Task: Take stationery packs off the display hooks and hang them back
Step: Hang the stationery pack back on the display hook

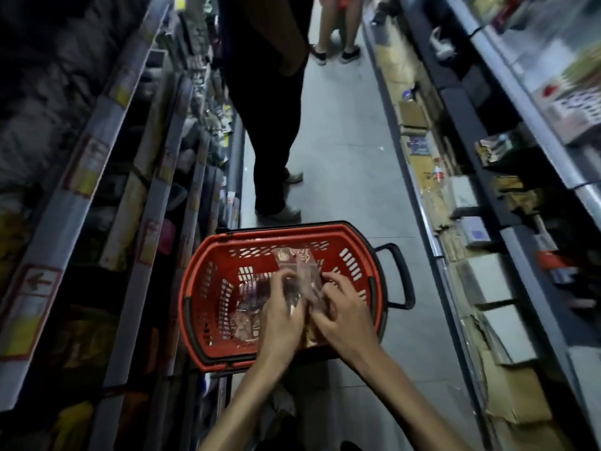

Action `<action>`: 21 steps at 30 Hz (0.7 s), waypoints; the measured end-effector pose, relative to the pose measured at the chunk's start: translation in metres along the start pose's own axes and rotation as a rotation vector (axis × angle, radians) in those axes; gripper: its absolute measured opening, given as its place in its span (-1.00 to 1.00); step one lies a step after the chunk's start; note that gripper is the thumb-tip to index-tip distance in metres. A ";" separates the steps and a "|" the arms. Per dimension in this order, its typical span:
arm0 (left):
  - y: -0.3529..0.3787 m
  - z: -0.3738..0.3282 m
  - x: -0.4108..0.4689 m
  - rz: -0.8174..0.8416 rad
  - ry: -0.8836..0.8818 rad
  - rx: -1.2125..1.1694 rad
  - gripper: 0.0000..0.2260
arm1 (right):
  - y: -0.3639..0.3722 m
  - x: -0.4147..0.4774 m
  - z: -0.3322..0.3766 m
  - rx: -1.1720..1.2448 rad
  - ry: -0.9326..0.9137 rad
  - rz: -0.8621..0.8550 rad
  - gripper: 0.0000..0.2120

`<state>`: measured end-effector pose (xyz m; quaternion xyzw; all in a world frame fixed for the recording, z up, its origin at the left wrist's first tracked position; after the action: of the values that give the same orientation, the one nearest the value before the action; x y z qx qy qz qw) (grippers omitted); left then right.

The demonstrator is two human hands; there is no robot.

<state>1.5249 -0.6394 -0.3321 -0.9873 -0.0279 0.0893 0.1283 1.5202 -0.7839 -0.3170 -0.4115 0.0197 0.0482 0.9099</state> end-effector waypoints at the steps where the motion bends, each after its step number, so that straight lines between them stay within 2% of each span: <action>1: 0.011 -0.006 -0.004 0.051 0.016 0.004 -0.56 | -0.005 -0.008 -0.005 0.078 0.029 0.015 -0.63; 2: 0.022 -0.011 -0.011 0.102 0.007 -0.029 -0.57 | -0.012 -0.017 -0.012 0.158 0.053 0.010 -0.66; 4: 0.042 -0.013 -0.029 0.171 -0.086 -0.128 -0.63 | -0.031 -0.037 -0.026 0.228 0.088 -0.022 -0.84; 5: 0.053 -0.014 -0.041 0.202 -0.135 -0.171 -0.69 | -0.042 -0.049 -0.034 0.226 0.099 -0.042 -0.85; 7: 0.077 -0.021 -0.069 0.287 -0.196 -0.294 -0.74 | -0.062 -0.079 -0.048 0.178 0.117 -0.069 -0.72; 9: 0.103 -0.031 -0.099 0.378 -0.257 -0.379 -0.66 | -0.082 -0.111 -0.060 0.164 0.146 -0.104 -0.69; 12: 0.128 -0.059 -0.136 0.425 -0.109 -0.250 -0.84 | -0.114 -0.166 -0.073 0.231 0.154 -0.199 -0.85; 15: 0.157 -0.077 -0.166 0.504 0.023 -0.125 -0.83 | -0.138 -0.216 -0.096 0.260 0.250 -0.328 -0.90; 21: 0.221 -0.105 -0.220 0.669 0.128 -0.043 -0.86 | -0.184 -0.305 -0.137 0.307 0.549 -0.565 -0.77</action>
<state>1.3356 -0.8961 -0.2519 -0.9478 0.3039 0.0637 0.0723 1.2368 -1.0289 -0.2470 -0.2577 0.1547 -0.3182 0.8991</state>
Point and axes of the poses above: each hand's wrist, its own x-axis towards the middle knuckle, its own y-axis out of the palm, z = x × y, the point moved 8 cm from there along x, towards the middle knuckle, and after that the axes turned 4 degrees about -x, right-handed, at the moved point
